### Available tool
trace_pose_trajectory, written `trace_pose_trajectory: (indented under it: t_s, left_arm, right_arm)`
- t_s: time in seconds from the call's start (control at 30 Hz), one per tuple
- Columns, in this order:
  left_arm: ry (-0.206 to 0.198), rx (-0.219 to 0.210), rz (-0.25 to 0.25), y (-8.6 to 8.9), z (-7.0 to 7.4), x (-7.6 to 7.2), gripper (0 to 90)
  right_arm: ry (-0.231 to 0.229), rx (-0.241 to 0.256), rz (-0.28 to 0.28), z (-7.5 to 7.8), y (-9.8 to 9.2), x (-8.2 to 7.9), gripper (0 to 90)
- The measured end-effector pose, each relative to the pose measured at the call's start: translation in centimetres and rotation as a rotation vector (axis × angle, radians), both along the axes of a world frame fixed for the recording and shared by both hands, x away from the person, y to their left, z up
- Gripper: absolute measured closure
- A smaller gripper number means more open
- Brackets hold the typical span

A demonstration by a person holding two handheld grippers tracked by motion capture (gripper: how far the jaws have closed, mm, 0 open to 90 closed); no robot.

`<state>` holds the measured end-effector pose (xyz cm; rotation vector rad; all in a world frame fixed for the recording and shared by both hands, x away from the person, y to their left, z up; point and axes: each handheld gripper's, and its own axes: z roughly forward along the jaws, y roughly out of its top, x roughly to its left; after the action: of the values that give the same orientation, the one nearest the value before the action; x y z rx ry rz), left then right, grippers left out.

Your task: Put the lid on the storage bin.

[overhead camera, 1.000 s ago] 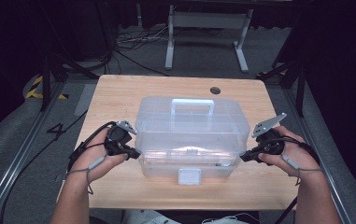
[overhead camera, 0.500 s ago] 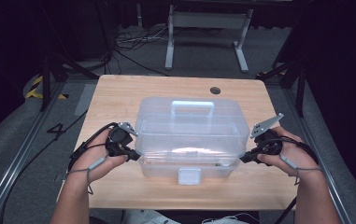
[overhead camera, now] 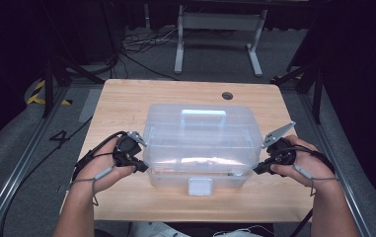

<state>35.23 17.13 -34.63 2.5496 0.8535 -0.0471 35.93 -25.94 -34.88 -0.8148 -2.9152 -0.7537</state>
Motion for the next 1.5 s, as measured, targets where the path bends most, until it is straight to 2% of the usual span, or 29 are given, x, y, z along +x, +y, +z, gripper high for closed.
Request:
trace_pose_trajectory:
  t_s: [0.57, 1.33, 1.5]
  left_arm:
    - [0.018, 0.035, -0.024, -0.14, -0.3, 0.0, 89.9]
    - [0.042, 0.058, -0.037, -0.27, -0.5, -0.16, 89.9]
    - [0.048, 0.076, -0.044, -0.23, -0.52, -0.21, 89.9]
  right_arm:
    - [0.026, -0.02, 0.015, -0.33, 0.11, 0.02, 89.3]
    - [0.054, -0.043, 0.03, -0.7, 0.17, 0.09, 89.0]
    - [0.063, -0.05, 0.036, -0.8, 0.14, 0.11, 89.0]
